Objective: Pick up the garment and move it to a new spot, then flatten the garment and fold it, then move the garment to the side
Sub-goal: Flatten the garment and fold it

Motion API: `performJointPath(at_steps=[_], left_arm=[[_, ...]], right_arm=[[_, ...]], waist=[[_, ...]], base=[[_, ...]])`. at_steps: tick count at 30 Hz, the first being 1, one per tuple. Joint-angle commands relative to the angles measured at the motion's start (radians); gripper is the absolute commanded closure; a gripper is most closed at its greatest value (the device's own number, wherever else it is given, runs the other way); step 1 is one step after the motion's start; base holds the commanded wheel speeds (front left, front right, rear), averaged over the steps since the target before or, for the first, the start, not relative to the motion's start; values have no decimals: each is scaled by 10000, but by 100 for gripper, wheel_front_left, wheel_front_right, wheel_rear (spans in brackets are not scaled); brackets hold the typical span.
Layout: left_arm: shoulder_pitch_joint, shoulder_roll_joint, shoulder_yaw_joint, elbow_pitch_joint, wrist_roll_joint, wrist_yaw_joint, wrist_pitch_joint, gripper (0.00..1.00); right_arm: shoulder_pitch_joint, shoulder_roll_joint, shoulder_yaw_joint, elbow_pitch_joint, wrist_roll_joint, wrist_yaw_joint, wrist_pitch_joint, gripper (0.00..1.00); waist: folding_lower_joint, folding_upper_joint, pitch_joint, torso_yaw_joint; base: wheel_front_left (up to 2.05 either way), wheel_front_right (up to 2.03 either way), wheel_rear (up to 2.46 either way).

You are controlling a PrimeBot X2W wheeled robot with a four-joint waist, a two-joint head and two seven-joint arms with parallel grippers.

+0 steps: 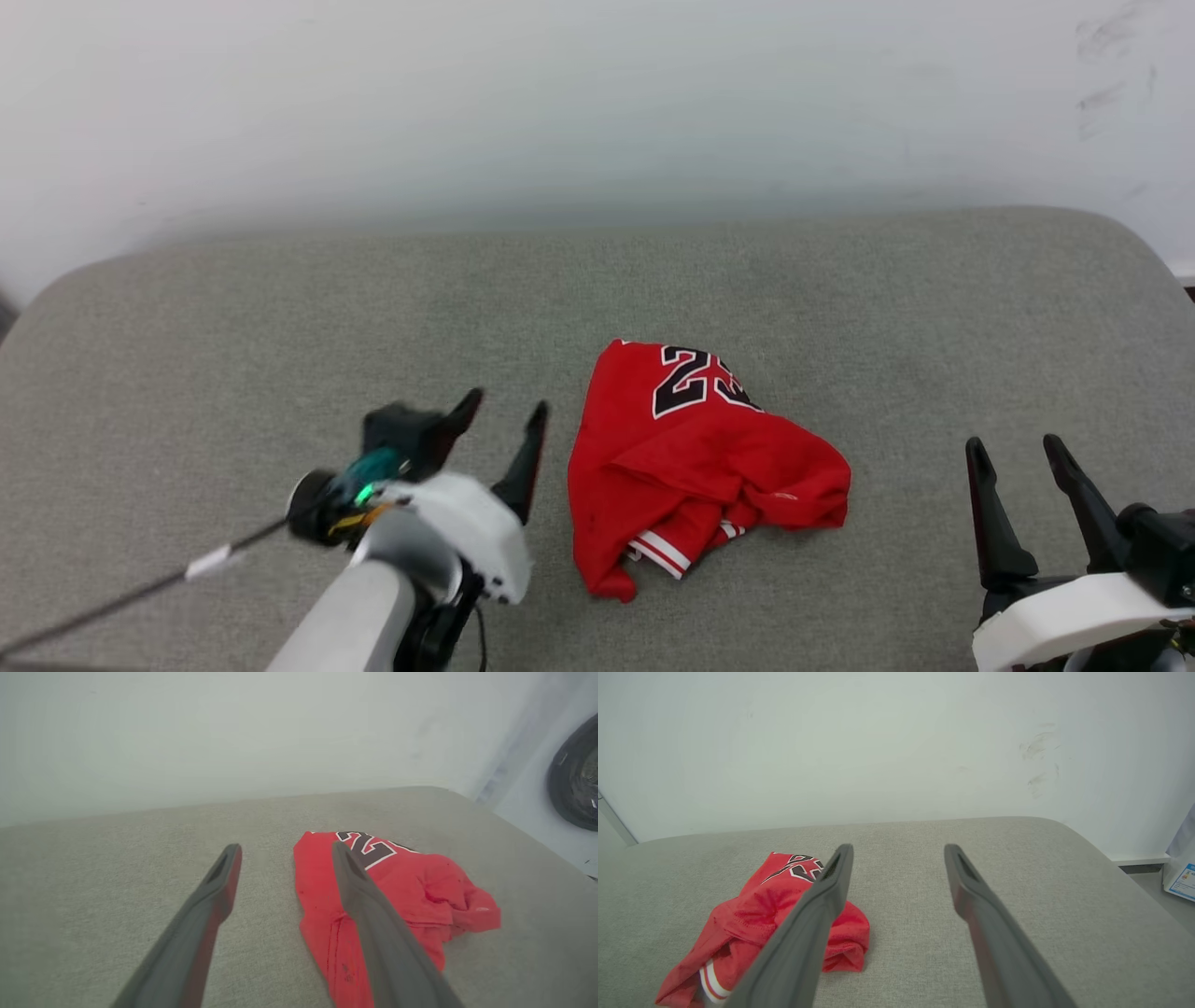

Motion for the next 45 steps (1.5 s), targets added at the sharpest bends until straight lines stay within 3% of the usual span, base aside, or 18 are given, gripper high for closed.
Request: performJointPath(at_steps=[1, 10, 18, 19, 20, 21, 28, 32, 40, 41, 45], left_arm=[[-341, -26, -124, 45, -42, -163, 321, 0], [-2502, -225, -1159, 1469, -858, -1271, 3866, 0], [-3144, -81, -1962, 2437, -1551, -1537, 5767, 0], [-3155, -82, -2042, 2519, -1626, -1553, 5935, 13], [-3192, -88, -2074, 2529, -1740, -1565, 6010, 69], [-3232, -78, -2115, 2549, -1831, -1568, 6125, 100], [-3429, 152, -2087, 2058, -1644, -1498, 5281, 100], [-3247, 418, -1716, 1669, -1672, -1196, 4777, 100], [-1430, 1436, -626, 465, -1974, 55, 3961, 100], [-1430, 1436, -626, 465, -1974, 55, 3961, 100], [338, 1879, -125, -93, -2355, 813, 3793, 100]], right_arm=[[-146, 4, 44, -59, -38, -3, -9, 0], [-687, 4, 238, 104, 84, -3, -230, 0], [-978, 4, 236, 518, 250, -3, -525, 0], [-1022, 4, 244, 581, 242, -3, -561, 0], [-1065, 4, 252, 616, 254, -3, -612, 0], [-1092, 4, 264, 668, 280, -3, -627, 0], [-978, 4, 111, 910, 339, -3, -768, 0], [-878, 4, 41, 957, 319, -3, -712, 0], [-668, 4, -77, 871, 246, -3, -529, 0], [-668, 4, -77, 871, 246, -3, -529, 0], [-546, 4, -111, 808, 229, -3, -447, 0]], waist=[[0, 0, 223, -79], [0, 0, 1255, -759], [0, 0, 1732, -1222], [0, 0, 1747, -1251], [0, 0, 1759, -1276], [0, 0, 1767, -1293], [0, 0, 1604, -1063], [0, 0, 1374, -712], [0, 0, 865, 7], [0, 0, 865, 7], [0, 0, 672, 239]], base=[[0, 0, 0], [0, 0, 0], [0, 0, 0], [0, 0, 0], [0, 0, 0], [0, 0, 0], [0, 0, 0], [0, 0, 0], [0, 0, 0], [0, 0, 0], [0, 0, 0]])
